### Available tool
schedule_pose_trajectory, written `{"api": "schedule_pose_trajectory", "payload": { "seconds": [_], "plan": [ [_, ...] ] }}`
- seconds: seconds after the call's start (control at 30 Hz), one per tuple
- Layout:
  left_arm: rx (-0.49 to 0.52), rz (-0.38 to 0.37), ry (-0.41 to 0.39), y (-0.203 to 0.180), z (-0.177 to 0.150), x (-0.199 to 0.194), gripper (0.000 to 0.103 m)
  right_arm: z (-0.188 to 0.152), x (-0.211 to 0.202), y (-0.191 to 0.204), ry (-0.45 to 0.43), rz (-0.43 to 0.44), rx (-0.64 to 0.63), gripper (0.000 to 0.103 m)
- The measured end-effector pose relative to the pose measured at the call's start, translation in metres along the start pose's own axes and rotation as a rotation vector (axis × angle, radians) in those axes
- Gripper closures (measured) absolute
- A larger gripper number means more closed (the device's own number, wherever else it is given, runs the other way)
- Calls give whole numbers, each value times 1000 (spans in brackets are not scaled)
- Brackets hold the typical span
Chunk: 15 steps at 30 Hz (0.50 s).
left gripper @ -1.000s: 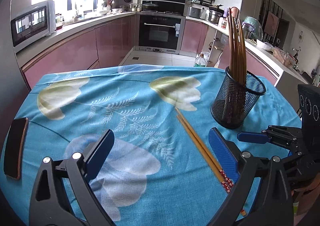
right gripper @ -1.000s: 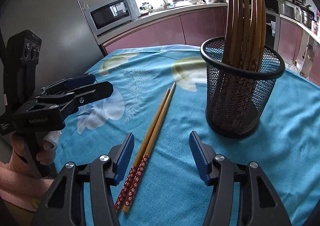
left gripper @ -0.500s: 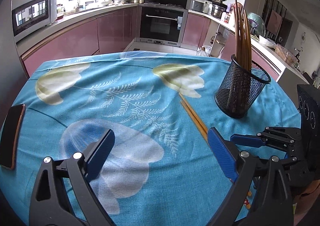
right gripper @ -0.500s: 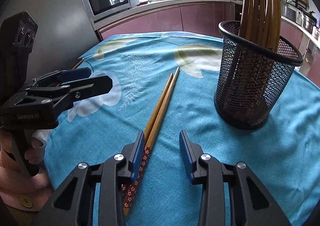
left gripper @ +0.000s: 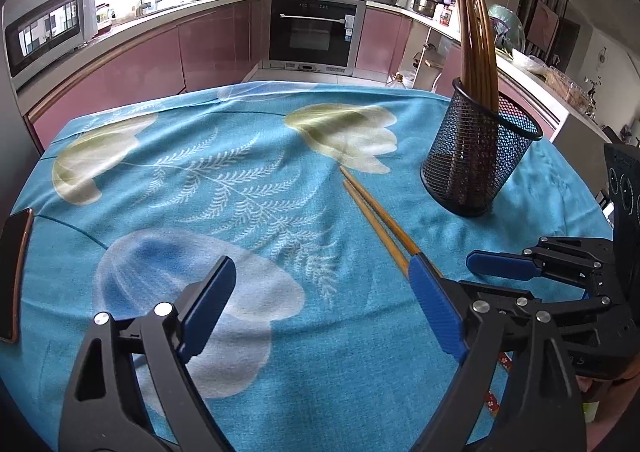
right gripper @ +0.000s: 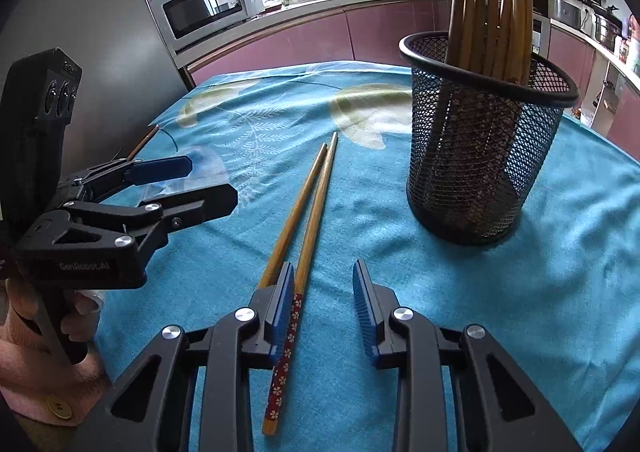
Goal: Organize utensils
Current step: 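Withdraw both open grippers and lower them toward the last two chopsticks on the cloth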
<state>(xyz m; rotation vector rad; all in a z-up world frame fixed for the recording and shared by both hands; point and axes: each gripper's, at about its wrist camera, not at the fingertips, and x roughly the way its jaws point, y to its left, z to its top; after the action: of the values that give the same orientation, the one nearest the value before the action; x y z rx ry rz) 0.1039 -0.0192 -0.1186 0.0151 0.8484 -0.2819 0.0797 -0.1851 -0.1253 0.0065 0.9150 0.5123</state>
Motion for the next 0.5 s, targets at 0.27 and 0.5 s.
{"api": "schedule_pose_trajectory", "payload": {
  "seconds": [0.27,0.5],
  "plan": [
    [62,-25,62,-21,4,21,23,-2,-4,-11,-7,10,34,76],
    [86,-22,111,-28,7,40,30,-2,-4,-16,-6,23,44,76]
  ]
}}
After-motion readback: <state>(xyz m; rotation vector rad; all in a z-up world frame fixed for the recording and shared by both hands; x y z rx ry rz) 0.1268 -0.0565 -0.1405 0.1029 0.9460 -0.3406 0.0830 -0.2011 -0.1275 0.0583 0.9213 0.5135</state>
